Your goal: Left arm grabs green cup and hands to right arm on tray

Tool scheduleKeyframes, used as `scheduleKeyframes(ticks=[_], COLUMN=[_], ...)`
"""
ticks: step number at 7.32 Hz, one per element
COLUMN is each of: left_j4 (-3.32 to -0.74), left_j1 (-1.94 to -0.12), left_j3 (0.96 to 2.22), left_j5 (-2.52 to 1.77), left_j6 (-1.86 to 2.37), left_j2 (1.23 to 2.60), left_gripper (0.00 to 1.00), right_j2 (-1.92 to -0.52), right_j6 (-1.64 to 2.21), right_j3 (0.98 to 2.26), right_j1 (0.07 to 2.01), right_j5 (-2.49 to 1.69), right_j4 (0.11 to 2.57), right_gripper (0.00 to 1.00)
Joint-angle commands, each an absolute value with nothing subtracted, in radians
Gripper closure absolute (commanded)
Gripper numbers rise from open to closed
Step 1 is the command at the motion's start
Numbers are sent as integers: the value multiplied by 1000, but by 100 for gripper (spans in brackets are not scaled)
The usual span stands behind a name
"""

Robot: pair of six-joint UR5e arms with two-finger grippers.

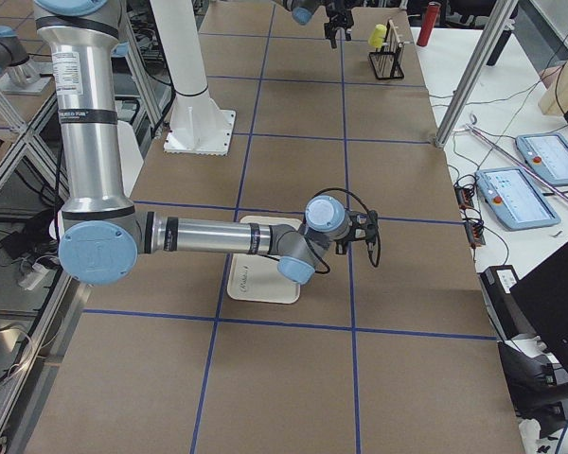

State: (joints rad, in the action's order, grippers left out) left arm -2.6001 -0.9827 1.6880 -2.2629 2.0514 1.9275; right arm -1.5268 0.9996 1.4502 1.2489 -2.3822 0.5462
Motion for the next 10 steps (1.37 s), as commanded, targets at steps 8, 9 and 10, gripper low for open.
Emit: scheduleKeyframes(ticks=[8,9,10], left_j4=[-2600,-2600,-2600], left_j1=[-986,-988,-988], left_j3=[1649,1652,1658], left_j5=[-2263,-2263,-2263], left_j6=[1996,1996,1997], left_j2=[1922,1924,1924], left_gripper=[0,0,0], right_j2=[-1873,-1875,-1873], right_j6=[637,643,647], right_j3=[1875,1871,1870], right_j1=[1052,1042,1017], right_j5=[-2347,-2345,-2338], right_j4=[1129,1127,1129], right_gripper=[100,100,100])
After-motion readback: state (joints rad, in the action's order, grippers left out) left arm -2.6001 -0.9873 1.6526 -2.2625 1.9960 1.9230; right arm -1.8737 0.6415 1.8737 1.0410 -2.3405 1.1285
